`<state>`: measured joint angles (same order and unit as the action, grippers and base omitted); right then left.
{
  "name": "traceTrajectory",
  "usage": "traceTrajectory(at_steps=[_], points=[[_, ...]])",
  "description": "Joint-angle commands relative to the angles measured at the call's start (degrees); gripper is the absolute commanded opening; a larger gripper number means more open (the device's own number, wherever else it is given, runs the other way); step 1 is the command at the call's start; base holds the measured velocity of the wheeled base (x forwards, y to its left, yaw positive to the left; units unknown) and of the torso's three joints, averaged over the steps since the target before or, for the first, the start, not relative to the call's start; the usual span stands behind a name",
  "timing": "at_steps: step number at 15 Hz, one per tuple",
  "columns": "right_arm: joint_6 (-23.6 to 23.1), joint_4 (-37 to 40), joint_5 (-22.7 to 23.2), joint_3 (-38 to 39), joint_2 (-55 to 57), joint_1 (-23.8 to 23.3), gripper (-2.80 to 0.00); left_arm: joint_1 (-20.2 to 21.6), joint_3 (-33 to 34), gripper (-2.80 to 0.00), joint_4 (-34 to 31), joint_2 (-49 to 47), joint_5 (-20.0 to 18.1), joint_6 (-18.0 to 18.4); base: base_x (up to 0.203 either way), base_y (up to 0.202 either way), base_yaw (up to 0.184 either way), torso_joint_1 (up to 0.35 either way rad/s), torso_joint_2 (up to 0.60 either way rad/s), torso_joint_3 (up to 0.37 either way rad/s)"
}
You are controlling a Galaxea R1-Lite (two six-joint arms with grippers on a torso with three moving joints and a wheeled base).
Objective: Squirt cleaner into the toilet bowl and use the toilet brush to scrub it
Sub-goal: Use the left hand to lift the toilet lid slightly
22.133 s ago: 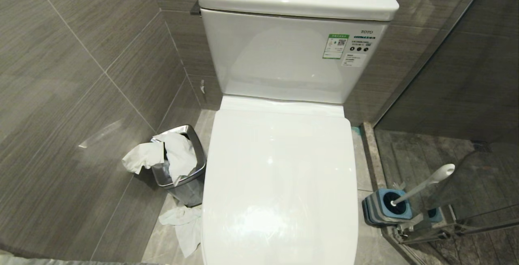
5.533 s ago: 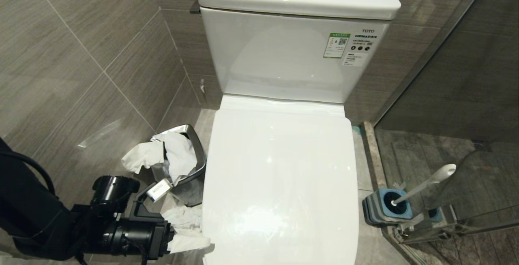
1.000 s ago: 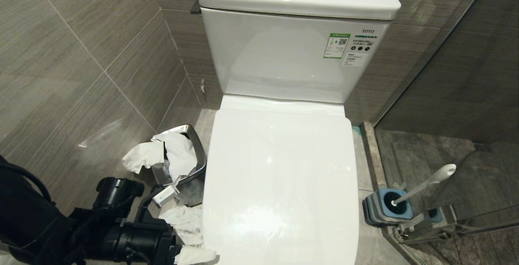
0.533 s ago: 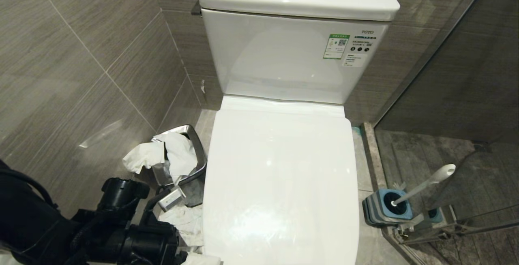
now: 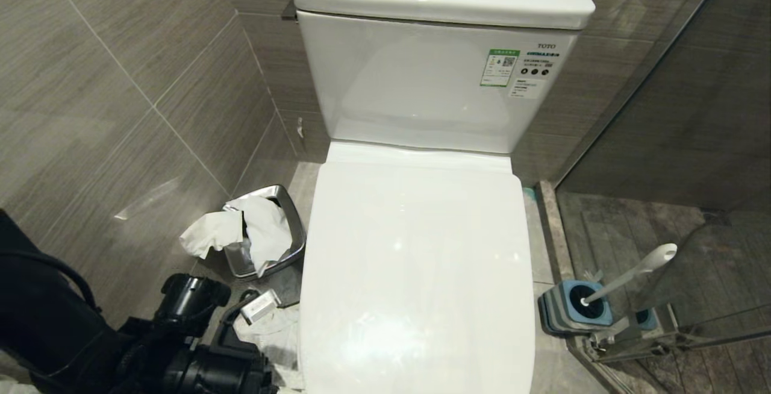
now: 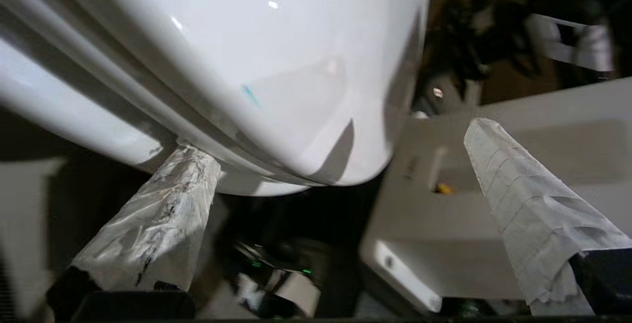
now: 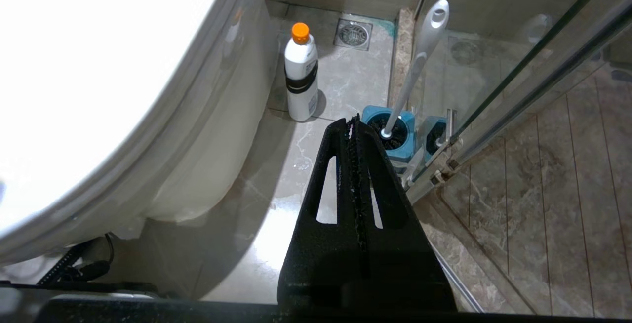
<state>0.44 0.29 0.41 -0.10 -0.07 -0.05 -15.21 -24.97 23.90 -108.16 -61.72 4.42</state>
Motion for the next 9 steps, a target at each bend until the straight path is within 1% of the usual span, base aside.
traceTrajectory(at_steps=[1,4,8,9], points=[[0.00,-0.03,0.02,0.01,0.07,0.05,-2.80,0.53,-0.29,0.00,0.71,0.22,-4.74,-0.89,0.000,0.000,0.000,0.000,0.00,0.000],[0.00,-0.03,0.02,0.01,0.07,0.05,-2.80,0.71,-0.35,0.00,0.80,0.67,-5.42,-0.99,0.000,0.000,0.000,0.000,0.00,0.000],[0.00,-0.03,0.02,0.01,0.07,0.05,-2.80,1.56,-0.35,0.00,0.89,2.05,-8.45,-0.90,0.000,0.000,0.000,0.000,0.00,0.000],[0.00,-0.03,0.02,0.01,0.07,0.05,-2.80,1.74,-0.35,0.00,0.97,2.32,-8.59,-0.90,0.000,0.000,0.000,0.000,0.00,0.000]])
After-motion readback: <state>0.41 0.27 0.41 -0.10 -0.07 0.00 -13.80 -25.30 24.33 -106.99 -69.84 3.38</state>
